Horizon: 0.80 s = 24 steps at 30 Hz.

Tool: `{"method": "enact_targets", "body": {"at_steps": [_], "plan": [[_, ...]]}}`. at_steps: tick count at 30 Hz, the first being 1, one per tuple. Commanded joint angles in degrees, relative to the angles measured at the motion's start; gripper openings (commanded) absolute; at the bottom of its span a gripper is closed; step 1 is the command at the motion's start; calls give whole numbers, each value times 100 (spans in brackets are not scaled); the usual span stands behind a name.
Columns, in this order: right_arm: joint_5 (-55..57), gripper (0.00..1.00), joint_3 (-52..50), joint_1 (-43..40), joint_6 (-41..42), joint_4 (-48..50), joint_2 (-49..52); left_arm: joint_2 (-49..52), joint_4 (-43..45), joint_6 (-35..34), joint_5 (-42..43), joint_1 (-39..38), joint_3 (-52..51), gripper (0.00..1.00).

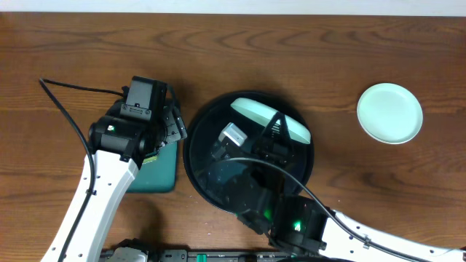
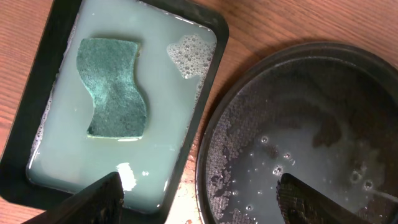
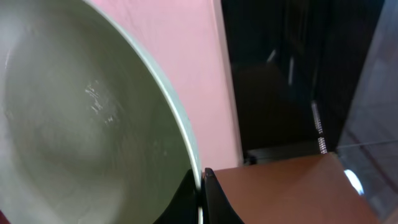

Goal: Clean dirty plates on tray and stack at the side
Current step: 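Lift the pale green plate by its rim with the right gripper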

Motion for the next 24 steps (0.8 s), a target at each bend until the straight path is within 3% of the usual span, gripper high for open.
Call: {"method": "enact_targets", "body": {"at_steps": [1, 18, 24], "plan": [[472, 1, 131, 98, -898, 240, 105, 26, -28, -28, 11, -17, 13, 80], [588, 1, 131, 81, -986, 669, 415, 26, -31, -26, 11, -17, 13, 80], [706, 1, 131, -103, -966, 1526, 415, 26, -31, -26, 11, -17, 13, 80]]}}
